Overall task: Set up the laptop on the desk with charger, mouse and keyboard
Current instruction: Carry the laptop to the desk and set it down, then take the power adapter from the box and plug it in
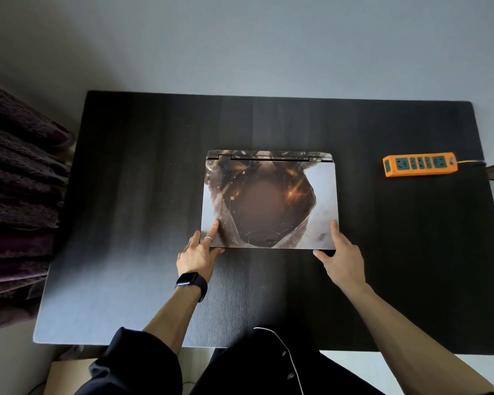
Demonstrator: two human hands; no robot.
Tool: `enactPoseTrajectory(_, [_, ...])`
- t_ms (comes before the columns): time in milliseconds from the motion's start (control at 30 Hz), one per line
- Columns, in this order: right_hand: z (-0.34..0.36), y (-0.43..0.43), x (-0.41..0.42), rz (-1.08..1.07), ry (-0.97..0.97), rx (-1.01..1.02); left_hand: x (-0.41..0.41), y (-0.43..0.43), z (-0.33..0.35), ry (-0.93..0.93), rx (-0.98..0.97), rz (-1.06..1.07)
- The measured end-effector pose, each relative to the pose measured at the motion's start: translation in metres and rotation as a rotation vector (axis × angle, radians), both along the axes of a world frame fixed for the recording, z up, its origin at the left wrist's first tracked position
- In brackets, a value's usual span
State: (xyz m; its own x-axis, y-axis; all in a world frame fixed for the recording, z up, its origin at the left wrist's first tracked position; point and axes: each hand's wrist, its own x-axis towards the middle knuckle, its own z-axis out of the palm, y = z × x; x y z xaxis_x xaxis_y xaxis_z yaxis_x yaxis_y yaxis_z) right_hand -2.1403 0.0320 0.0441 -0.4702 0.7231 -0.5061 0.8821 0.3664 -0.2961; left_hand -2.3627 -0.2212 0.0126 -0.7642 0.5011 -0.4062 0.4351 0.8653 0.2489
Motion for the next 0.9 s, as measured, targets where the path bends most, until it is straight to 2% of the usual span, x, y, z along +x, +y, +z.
enactPoseTrajectory(333, [-0.001,0.002,0.005,0.024,-0.045,-0.013,0.000,0.002,0.000,-0.023,-0.030,-0.006])
enactPoseTrajectory(533, [0.001,0.006,0.007,0.054,-0.064,-0.062,0.013,0.004,0.003,-0.110,-0.015,0.087])
enactPoseTrajectory(700, [0.012,0.004,0.009,0.192,-0.192,-0.030,0.048,0.002,0.017,-0.158,-0.030,0.168])
enactPoseTrajectory(767, [0.023,0.000,0.008,0.295,-0.142,0.017,0.062,-0.001,0.024,-0.119,0.025,0.194])
enactPoseTrajectory(900, [0.046,-0.010,-0.001,0.475,0.027,-0.010,0.088,-0.004,0.043,-0.091,0.050,0.276])
